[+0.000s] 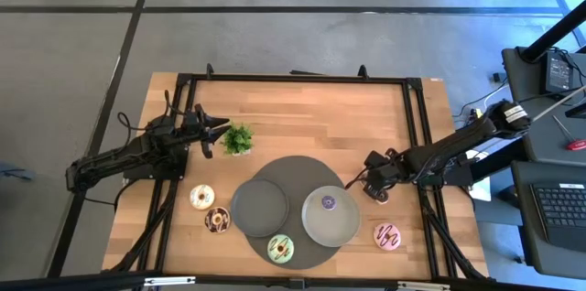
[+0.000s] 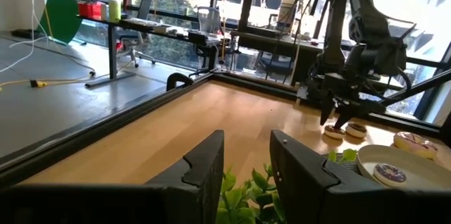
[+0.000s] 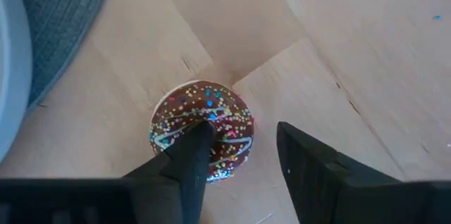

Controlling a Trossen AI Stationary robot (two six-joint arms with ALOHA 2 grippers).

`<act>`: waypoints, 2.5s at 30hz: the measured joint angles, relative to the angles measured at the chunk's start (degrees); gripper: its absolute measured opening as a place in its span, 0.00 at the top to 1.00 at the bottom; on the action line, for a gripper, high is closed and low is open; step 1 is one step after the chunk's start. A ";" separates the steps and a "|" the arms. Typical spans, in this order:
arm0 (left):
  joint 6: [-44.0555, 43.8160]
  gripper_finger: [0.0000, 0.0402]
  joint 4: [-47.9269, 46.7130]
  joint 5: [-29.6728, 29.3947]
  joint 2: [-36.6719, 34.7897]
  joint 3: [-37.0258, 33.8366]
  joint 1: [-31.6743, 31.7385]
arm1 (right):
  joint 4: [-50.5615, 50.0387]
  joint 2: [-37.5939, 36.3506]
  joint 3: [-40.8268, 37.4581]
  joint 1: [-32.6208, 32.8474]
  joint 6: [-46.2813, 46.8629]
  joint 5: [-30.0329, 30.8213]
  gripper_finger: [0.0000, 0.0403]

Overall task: Pick & Place donuts
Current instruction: Put the small brown donut on the light gray plate

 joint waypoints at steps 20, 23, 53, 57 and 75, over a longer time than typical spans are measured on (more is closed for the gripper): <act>-0.02 0.72 -0.02 -0.09 0.00 0.00 0.01 | 8.04 0.32 11.05 2.16 -14.39 -3.89 0.87; -0.02 0.72 -0.04 -0.09 0.00 0.00 0.01 | 16.32 0.69 11.89 3.89 -20.06 -5.82 0.87; -1.05 0.72 0.02 -0.04 -0.02 -0.02 -0.01 | 22.50 17.39 11.87 6.88 -10.00 -11.19 0.87; -1.05 0.72 0.02 -0.04 -0.01 -0.02 -0.01 | 22.57 17.39 11.87 6.88 -8.90 -11.19 0.87; -1.07 0.72 0.02 -0.04 0.00 -0.01 -0.01 | 23.65 17.34 11.85 6.86 -7.34 -10.69 0.87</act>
